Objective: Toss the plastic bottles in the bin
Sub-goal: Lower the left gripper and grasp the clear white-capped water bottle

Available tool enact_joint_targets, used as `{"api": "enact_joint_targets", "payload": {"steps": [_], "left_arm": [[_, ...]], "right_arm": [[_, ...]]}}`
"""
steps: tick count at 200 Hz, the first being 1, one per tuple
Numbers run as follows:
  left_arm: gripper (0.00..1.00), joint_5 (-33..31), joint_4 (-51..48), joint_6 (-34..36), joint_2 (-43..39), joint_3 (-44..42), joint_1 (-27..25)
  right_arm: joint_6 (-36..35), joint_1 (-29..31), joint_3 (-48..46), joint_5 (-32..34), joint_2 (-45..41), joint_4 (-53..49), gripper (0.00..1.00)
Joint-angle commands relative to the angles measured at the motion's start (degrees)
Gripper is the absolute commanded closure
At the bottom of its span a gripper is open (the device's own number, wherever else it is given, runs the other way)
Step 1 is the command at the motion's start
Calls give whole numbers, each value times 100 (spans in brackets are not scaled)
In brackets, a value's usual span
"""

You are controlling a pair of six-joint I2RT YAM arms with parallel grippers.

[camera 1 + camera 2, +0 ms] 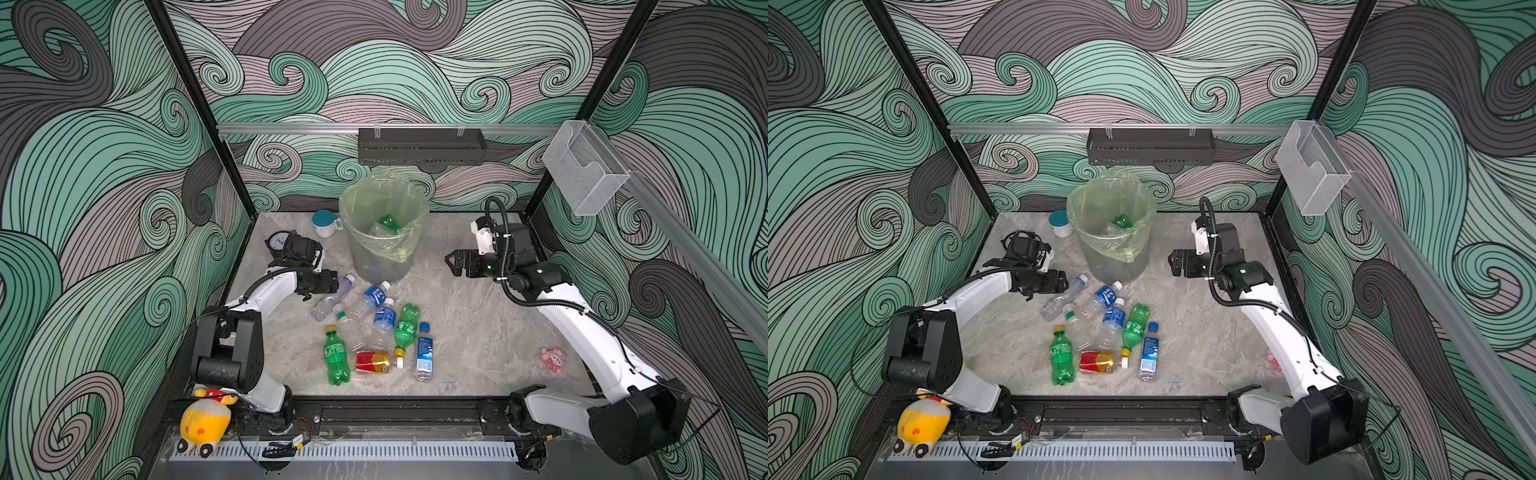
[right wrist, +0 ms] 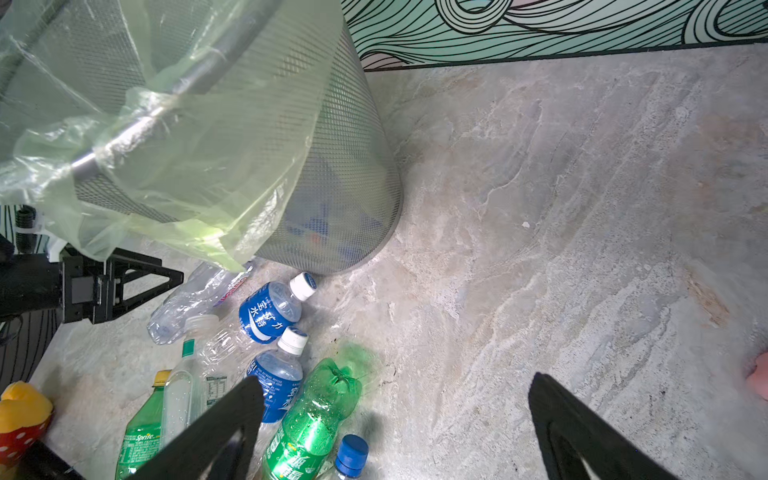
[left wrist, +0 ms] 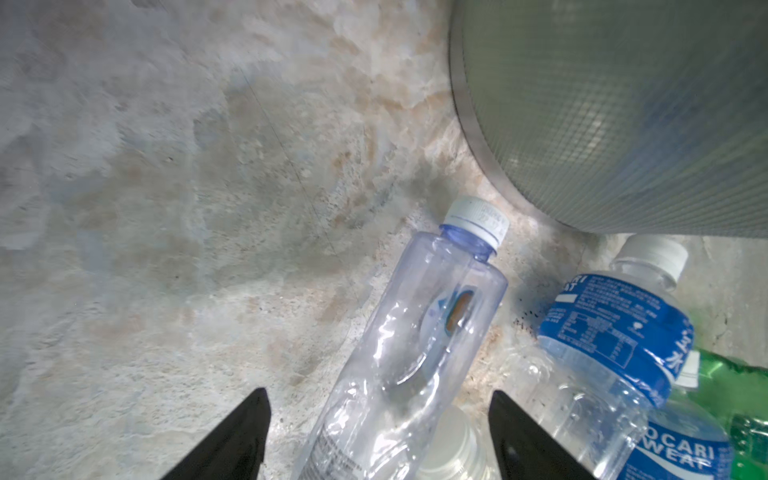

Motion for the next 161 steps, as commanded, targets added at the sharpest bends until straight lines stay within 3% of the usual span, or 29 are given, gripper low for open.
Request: {"api": "enact_joint_targets", "payload": {"steps": [1, 85, 161], "left_arm": [[16, 334, -40, 83, 116, 34, -40], [20, 256, 65, 92, 669, 60, -92], [31, 70, -93, -22, 1047, 308, -137]], "right_arm": [[193, -80, -116, 97, -54, 308, 1], [433, -109, -360, 15, 19, 554, 1], [451, -117, -441, 42, 10, 593, 1]]}}
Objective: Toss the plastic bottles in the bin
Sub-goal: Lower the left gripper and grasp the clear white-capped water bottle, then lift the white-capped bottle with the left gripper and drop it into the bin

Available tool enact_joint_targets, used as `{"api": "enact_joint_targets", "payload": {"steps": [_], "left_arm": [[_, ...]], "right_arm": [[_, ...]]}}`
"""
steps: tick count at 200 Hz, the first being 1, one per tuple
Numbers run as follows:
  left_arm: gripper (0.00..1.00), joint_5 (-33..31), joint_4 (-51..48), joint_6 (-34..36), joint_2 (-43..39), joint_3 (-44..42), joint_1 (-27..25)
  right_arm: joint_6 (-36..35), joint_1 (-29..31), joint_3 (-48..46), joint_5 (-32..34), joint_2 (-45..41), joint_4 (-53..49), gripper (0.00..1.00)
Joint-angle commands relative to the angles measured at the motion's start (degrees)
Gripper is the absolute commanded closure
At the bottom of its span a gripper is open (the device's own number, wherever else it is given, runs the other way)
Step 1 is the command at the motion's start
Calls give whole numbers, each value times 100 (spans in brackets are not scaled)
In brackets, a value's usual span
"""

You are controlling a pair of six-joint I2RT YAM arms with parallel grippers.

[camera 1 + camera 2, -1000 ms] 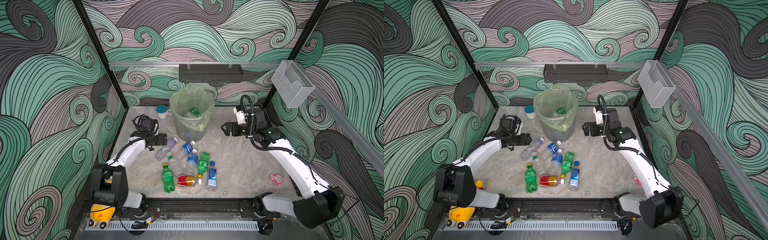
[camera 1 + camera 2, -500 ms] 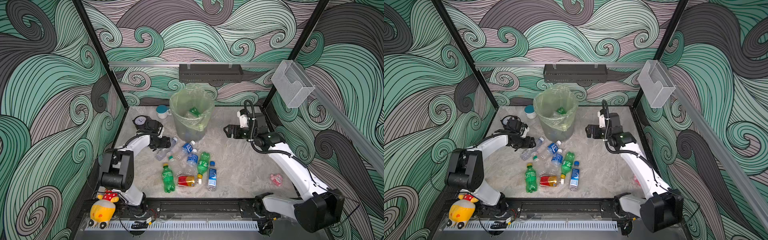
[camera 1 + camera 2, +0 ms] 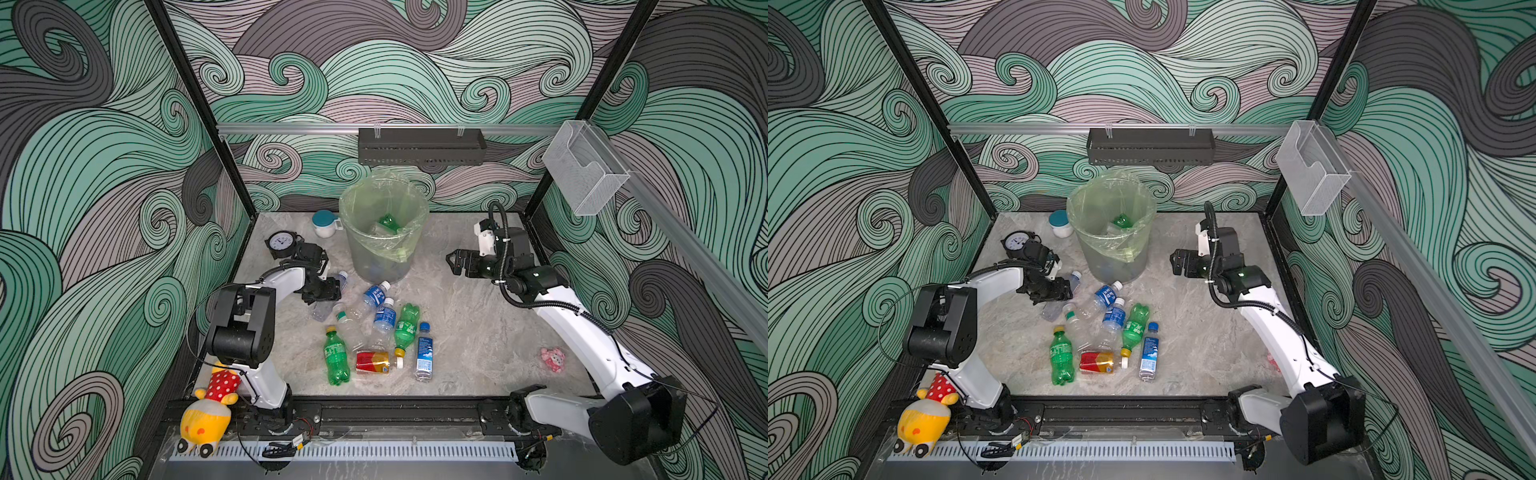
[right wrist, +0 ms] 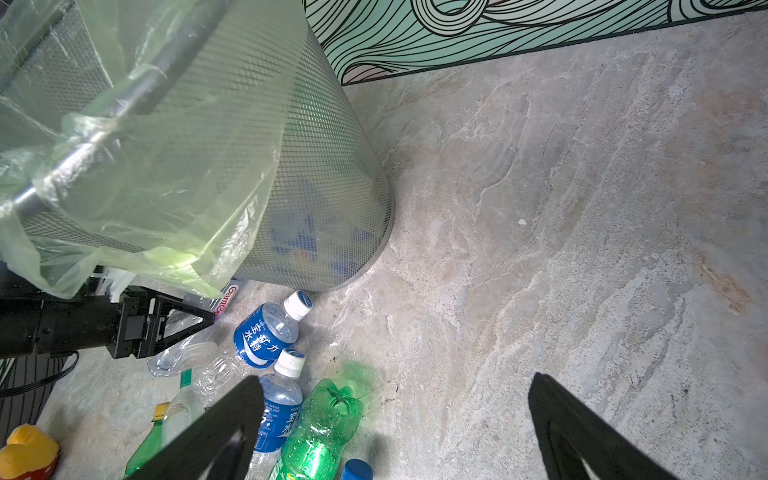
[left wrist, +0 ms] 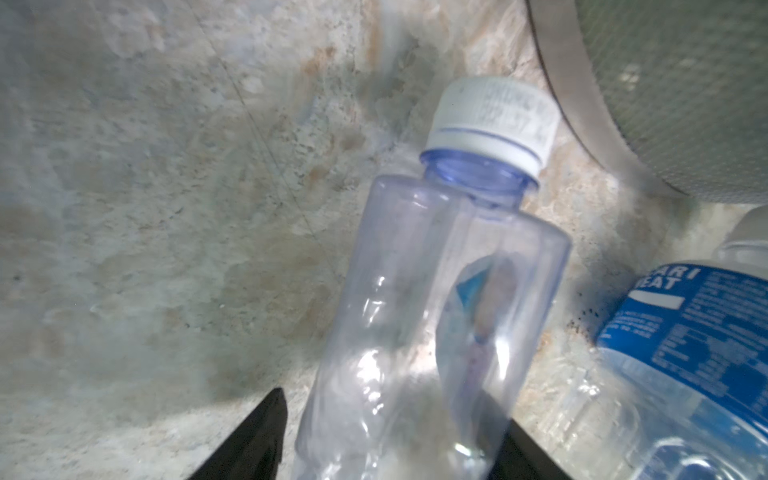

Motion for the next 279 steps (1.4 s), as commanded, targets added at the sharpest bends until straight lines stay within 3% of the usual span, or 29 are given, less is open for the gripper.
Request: {"api": "enact_joint_targets", "payload": {"steps": [1, 32, 69, 166, 230, 256, 279], "left_arm": [[31, -113, -168, -18, 120, 261, -91], [38, -410, -446, -71, 284, 351, -156], [55, -818, -598, -206, 159, 257, -201], [58, -1522, -1456, -396, -1548, 315, -227], [58, -1493, -2019, 67, -3543, 300, -243], [58, -1309, -2222, 168, -3901, 949, -245], [57, -789, -2373, 221, -3381, 2296, -245]], "right_arm": [[62, -34, -96, 19, 6, 103, 1], [54, -45, -152, 52, -13, 112, 1], [34, -52, -208, 87, -12, 95, 1], [51, -47, -287, 161, -38, 108, 1], [21, -52, -296, 217, -8, 85, 1], [22, -52, -244, 174, 62, 66, 1], [25, -52, -199, 158, 92, 83, 1]]}}
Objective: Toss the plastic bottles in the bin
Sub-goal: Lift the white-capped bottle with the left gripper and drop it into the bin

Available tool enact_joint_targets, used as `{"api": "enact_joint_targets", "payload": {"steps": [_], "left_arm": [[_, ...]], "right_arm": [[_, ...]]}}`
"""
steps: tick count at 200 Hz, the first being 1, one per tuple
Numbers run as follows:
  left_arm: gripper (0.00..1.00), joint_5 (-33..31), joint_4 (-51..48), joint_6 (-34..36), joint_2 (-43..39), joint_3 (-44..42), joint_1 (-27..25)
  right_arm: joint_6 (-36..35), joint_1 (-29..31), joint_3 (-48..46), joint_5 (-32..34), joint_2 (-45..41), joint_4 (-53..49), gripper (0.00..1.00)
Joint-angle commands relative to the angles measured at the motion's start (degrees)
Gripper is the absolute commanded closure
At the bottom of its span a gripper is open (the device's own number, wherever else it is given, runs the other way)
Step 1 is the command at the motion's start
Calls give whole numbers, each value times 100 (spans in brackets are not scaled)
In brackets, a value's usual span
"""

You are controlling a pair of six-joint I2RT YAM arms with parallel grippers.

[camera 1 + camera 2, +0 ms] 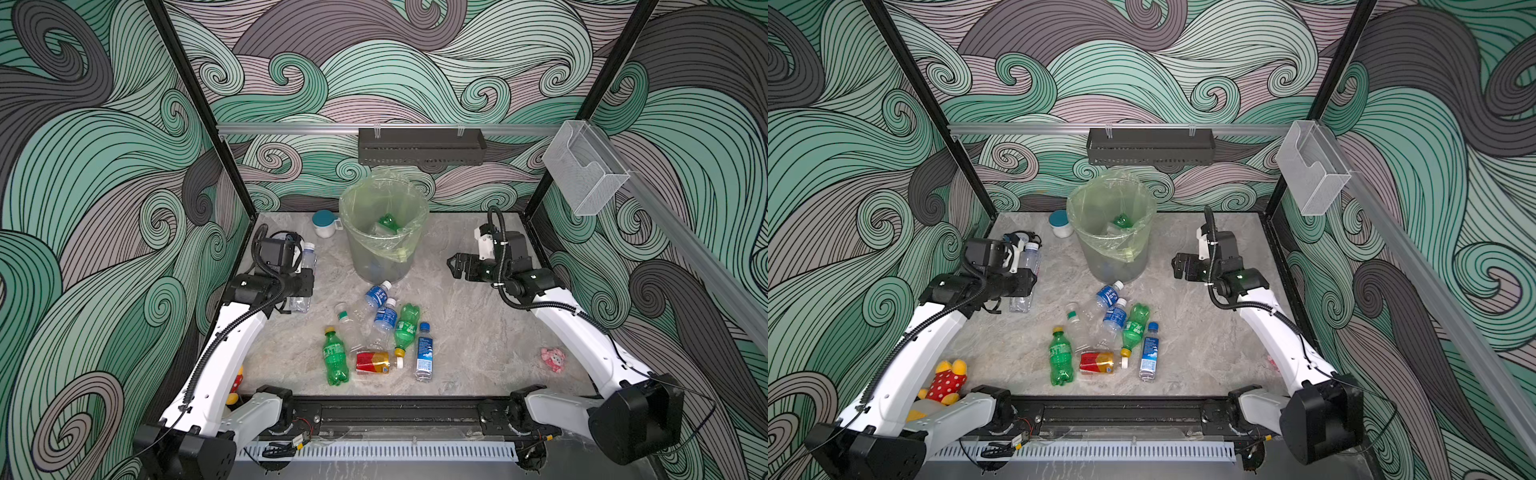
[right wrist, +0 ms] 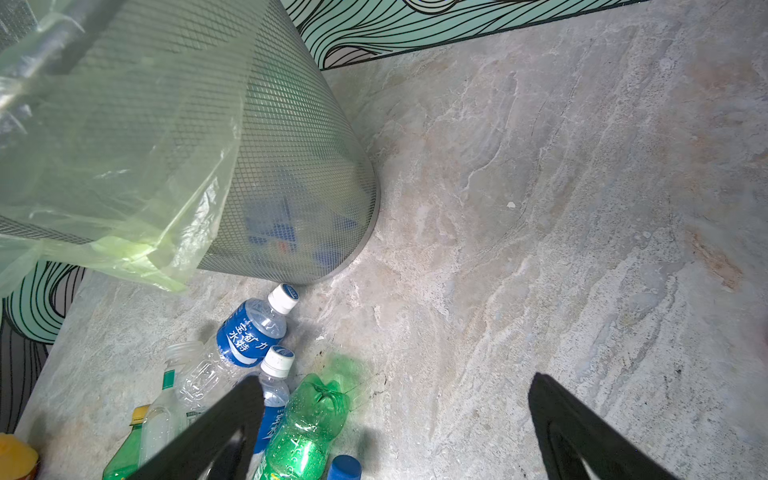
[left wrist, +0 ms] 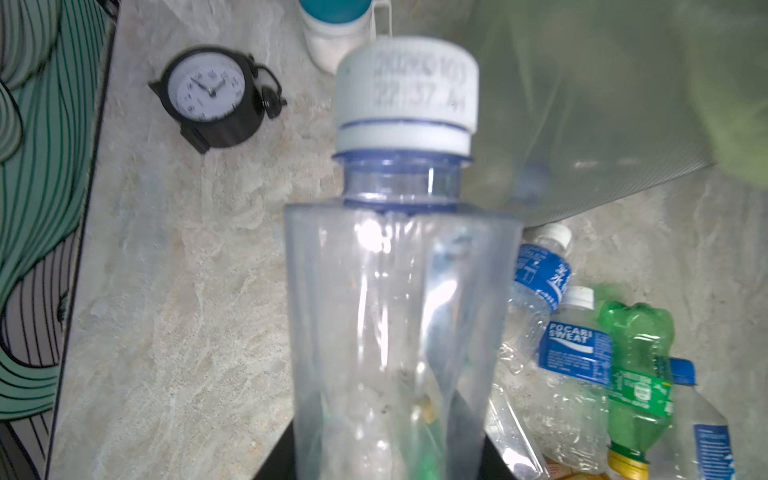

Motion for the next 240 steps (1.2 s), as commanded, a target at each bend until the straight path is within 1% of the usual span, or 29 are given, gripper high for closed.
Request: {"api": "enact_joint_targets", "payload": {"steps": [1, 9, 19, 28, 33, 39, 46, 51, 54, 61, 67, 72, 79, 87, 96, 111, 129, 147, 151, 182, 203, 240], "left_arm": [[57, 525, -167, 185, 381, 1349, -33], [57, 856, -4, 127, 704, 1872, -32], [58, 1470, 419, 3, 1136, 2378, -42], [58, 1860, 850, -221, 1548, 2886, -80], [57, 2064, 1092, -370, 1801, 3195, -102], [48, 2227, 1353, -592, 2180, 3550, -120], [31, 2279, 1508, -821, 2559, 3985, -151], [25, 2354, 1503, -861, 2807, 4348, -193], [18, 2422, 1454, -839, 2984, 4568, -222], [7, 2520, 1248, -774, 3324, 5098, -279], [2, 2516, 1043, -735, 3558, 5484, -324], [1, 2516, 933, -699, 3669, 5699, -340], [1, 2495, 910, -631, 3712, 5779, -372], [1, 2433, 1009, -604, 3620, 5623, -376], [1, 2355, 1205, -551, 3413, 5259, -380], [1, 2106, 1443, -449, 2921, 4582, -376], [1, 1819, 1501, -302, 2353, 3866, -359], [1, 1539, 1292, -141, 1961, 3308, -341], [1, 1466, 1231, -114, 1730, 3192, -332], [1, 1031, 1030, 16, 939, 2156, -314], [1, 795, 950, 34, 465, 1489, -297], [1, 223, 705, 16, -92, 698, -275]], "right_arm": [[-7, -30, 48, 45, 71, 36, 1], [14, -30, 46, 25, 79, 66, 1], [47, -30, 64, -3, 89, 85, 1], [75, -30, 76, -45, 98, 91, 1], [78, -29, 83, -68, 93, 68, 1], [85, -21, 94, -82, 83, 52, 1], [81, -21, 85, -78, 60, 37, 1], [78, -17, 78, -62, 34, 15, 1], [76, -14, 75, -72, 22, -4, 1], [69, -21, 63, -50, -16, -53, 1], [61, -21, 50, -41, -55, -103, 1], [60, -21, 40, -27, -96, -118, 1], [60, -21, 2, -3, -150, -133, 1], [60, -21, -63, 31, -227, -137, 1], [60, -21, -117, 47, -283, -137, 1], [60, -21, -138, 50, -291, -137, 1], [43, -20, -98, 1, -207, -171, 1], [43, -21, -49, -90, -99, -187, 1], [43, -21, -40, -123, -73, -195, 1], [35, 29, 18, -280, 95, -347, 1], [-40, 200, 63, -270, 176, -589, 2], [-41, 591, 54, -308, 230, -1057, 4]]}}
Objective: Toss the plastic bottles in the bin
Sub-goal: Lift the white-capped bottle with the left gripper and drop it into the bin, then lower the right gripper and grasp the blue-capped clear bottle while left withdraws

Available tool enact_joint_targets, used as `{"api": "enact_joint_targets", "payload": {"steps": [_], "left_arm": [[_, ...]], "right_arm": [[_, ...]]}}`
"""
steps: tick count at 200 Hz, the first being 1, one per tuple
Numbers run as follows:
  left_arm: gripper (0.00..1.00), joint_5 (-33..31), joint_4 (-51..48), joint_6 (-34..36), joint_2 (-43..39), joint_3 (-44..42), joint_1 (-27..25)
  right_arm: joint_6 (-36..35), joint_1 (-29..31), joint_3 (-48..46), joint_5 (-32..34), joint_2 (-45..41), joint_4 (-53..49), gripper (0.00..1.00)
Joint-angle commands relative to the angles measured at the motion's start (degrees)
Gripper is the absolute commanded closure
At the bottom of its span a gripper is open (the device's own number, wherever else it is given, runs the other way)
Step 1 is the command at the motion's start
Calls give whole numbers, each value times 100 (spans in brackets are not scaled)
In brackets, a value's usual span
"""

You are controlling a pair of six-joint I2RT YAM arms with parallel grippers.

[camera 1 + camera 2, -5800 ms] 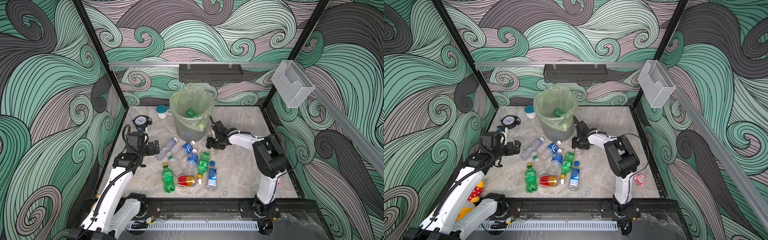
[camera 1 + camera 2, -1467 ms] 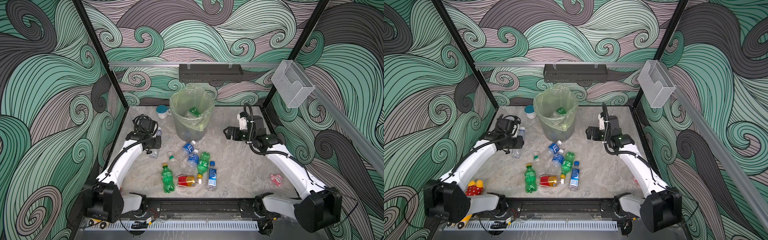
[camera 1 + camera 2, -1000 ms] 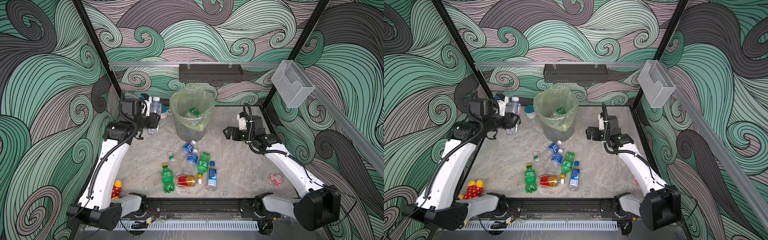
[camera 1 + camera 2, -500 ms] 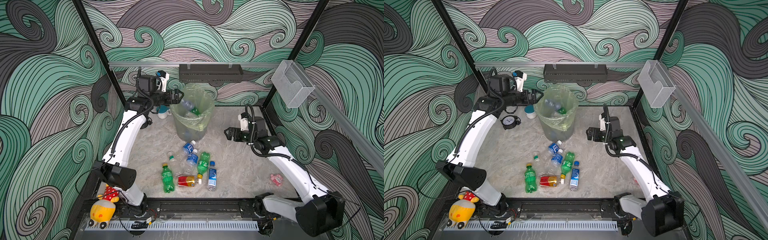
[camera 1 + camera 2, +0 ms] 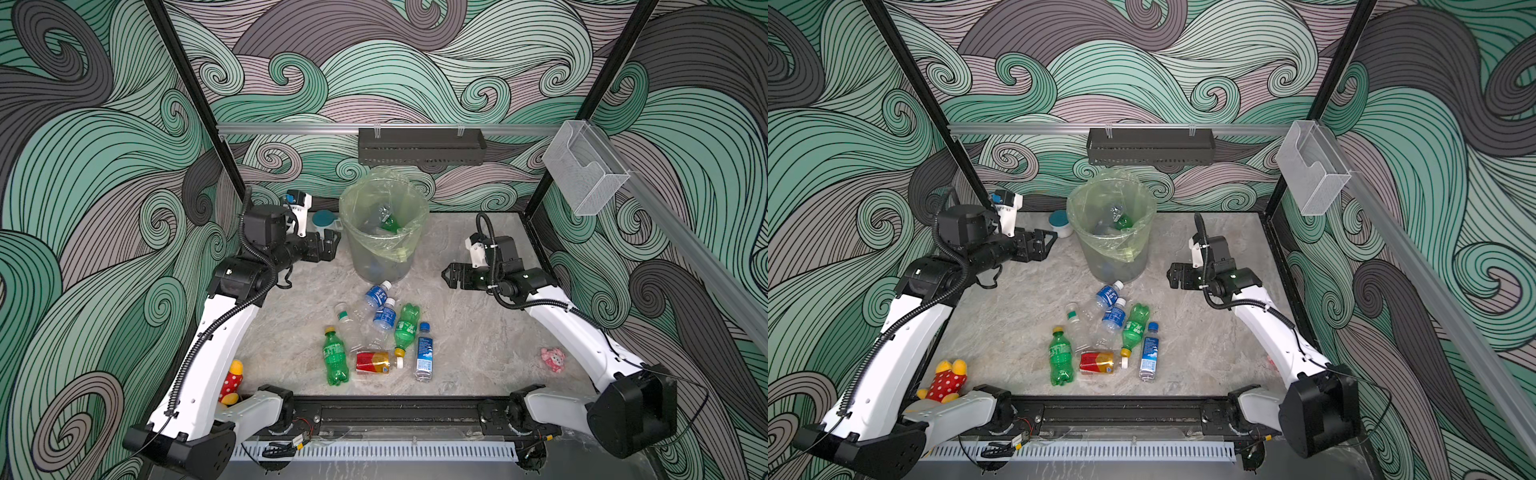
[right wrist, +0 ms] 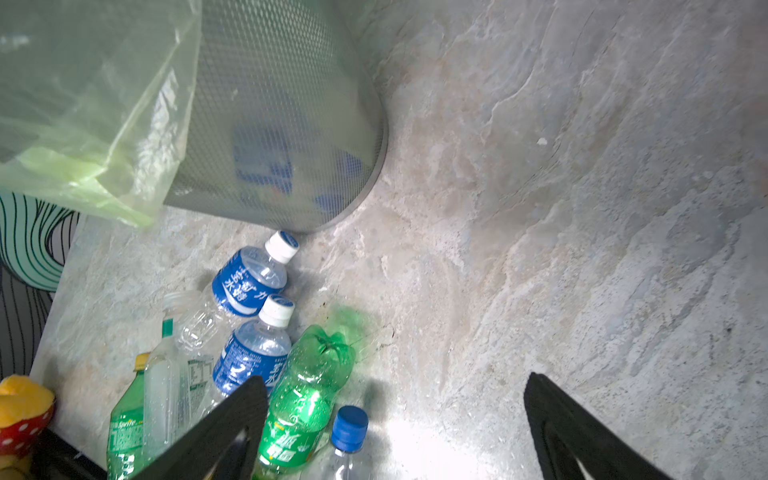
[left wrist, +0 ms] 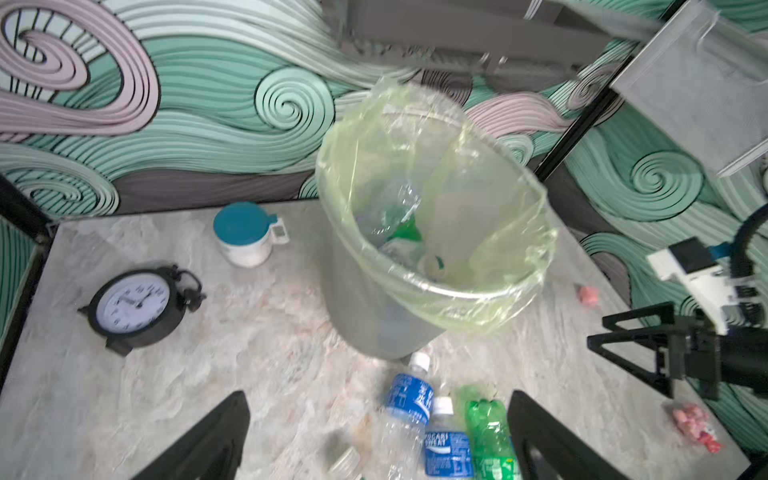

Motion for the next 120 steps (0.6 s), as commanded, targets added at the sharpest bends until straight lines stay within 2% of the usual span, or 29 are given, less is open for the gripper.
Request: {"api": "enact_joint_targets", "payload": {"steps": [1, 23, 49, 120], "left_arm": [[1, -615, -295, 60, -272, -341, 49], [1, -1052, -320, -25, -550, -709, 56], [1, -1283, -164, -102, -887, -1224, 52], [1, -1091, 115, -339, -1216, -2352, 56]], "right_arm": [[-41, 249, 130, -80, 57, -488, 4], [116, 562, 179, -131, 57, -1005, 6], [334, 1057, 175, -99, -11, -1565, 7], [1748, 2238, -412, 134, -163, -1837, 9]]}}
